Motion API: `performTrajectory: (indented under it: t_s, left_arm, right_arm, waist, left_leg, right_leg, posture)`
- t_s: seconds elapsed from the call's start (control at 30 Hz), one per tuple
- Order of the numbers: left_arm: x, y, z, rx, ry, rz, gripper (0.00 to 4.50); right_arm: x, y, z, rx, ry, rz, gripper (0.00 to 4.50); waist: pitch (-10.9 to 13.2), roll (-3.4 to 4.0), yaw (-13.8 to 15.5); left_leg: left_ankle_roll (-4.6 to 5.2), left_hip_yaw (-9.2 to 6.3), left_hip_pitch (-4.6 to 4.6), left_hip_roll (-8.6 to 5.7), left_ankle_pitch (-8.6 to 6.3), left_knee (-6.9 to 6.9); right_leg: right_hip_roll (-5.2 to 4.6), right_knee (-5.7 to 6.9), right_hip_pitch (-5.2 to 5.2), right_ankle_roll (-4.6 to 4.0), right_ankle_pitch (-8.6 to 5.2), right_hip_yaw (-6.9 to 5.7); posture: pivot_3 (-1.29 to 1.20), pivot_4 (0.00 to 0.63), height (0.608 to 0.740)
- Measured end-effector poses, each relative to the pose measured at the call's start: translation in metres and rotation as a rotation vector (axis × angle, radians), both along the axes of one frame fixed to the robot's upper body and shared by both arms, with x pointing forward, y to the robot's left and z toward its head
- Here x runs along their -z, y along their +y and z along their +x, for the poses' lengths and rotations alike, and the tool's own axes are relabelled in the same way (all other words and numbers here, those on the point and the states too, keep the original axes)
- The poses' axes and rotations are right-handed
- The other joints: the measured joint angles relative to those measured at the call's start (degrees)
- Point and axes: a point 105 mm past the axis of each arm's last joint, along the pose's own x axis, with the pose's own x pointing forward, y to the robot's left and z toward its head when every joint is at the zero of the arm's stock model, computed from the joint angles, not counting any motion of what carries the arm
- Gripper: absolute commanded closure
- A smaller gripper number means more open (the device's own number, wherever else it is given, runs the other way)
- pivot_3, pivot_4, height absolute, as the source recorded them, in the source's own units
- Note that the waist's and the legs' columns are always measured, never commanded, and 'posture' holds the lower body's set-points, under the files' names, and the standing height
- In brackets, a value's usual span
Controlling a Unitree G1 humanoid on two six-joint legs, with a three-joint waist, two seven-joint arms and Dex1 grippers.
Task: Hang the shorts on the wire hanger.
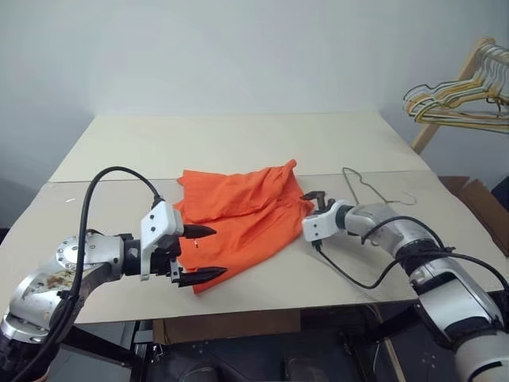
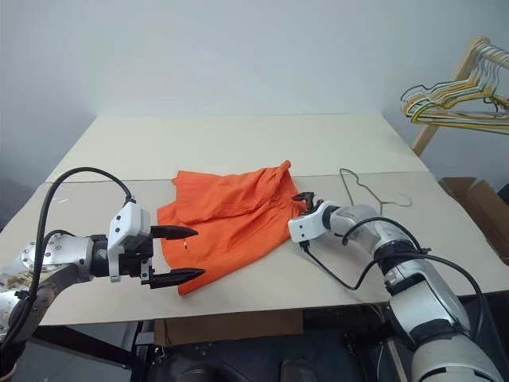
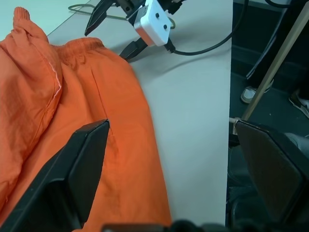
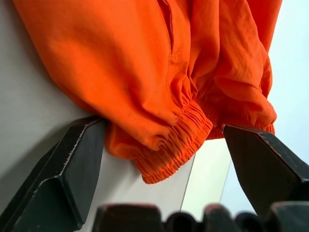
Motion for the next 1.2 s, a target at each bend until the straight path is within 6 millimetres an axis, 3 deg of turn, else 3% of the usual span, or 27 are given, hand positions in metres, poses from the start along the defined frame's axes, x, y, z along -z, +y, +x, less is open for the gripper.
performTrajectory:
  t_s: [0.13,0.43,0.67,0.9,1.03,1.13,1.2]
  left_arm:
    - [0.006,0.002,-0.003,0.014,0.008,0.045,0.00]
    - [0.020,0.001,-0.007,0.027,0.018,0.107,0.00]
    - [0.030,0.004,-0.004,0.014,0.011,0.168,0.00]
    - [0.066,0.014,0.000,0.038,-0.044,0.409,0.00]
    - [0.079,0.026,0.013,-0.029,-0.064,0.530,0.00]
    - [0.084,0.035,0.018,-0.053,-0.080,0.593,0.58]
    - [0.085,0.035,0.017,-0.035,-0.079,0.605,1.22]
  right_arm:
    - [0.006,0.001,-0.001,-0.013,0.025,0.002,1.20]
    - [0.019,0.007,-0.006,-0.038,0.072,-0.009,4.36]
    - [0.011,0.016,-0.011,-0.065,0.123,0.024,4.47]
    - [-0.012,0.031,-0.040,-0.088,0.243,0.147,4.47]
    - [-0.019,0.032,-0.047,-0.083,0.258,0.156,4.47]
    - [-0.023,0.031,-0.049,-0.073,0.257,0.157,4.50]
    - [-0.026,0.032,-0.050,-0.071,0.256,0.164,4.50]
  waist:
    - [-0.02,-0.01,-0.56]
    - [-0.02,0.01,-0.66]
    - [-0.01,0.02,-0.59]
    - [-0.01,0.04,-0.09]
    - [0.00,0.04,0.26]
    - [0.00,0.04,0.40]
    - [0.00,0.04,0.48]
  left_leg:
    - [0.00,-0.01,0.02,0.00,0.00,0.00]
    - [0.00,-0.01,0.02,0.01,0.00,-0.01]
    - [0.01,-0.02,0.01,0.02,-0.01,-0.02]
    - [0.40,0.01,-0.02,0.02,-0.23,-0.03]
    - [0.45,0.04,-0.02,0.01,-0.26,-0.02]
    - [0.45,0.07,-0.04,0.02,-0.26,-0.03]
    - [0.45,0.09,-0.04,0.03,-0.26,-0.04]
  right_leg:
    - [-0.01,0.00,0.02,0.00,0.00,0.00]
    - [-0.01,0.01,-0.01,0.00,0.00,0.02]
    - [0.00,0.00,-0.01,0.00,0.00,0.01]
    - [-0.01,0.00,-0.03,0.00,0.00,-0.01]
    - [0.00,0.04,-0.05,0.00,0.00,-0.02]
    - [0.00,0.00,-0.09,0.00,0.00,-0.01]
    - [0.00,-0.01,-0.09,0.00,0.00,0.00]
  posture:
    - [0.01,0.000,0.740]
    - [0.01,0.000,0.740]
    - [-0.01,0.000,0.740]
    - [-0.03,0.000,0.740]
    - [-0.04,0.000,0.740]
    - [-0.05,0.000,0.740]
    - [-0.05,0.000,0.740]
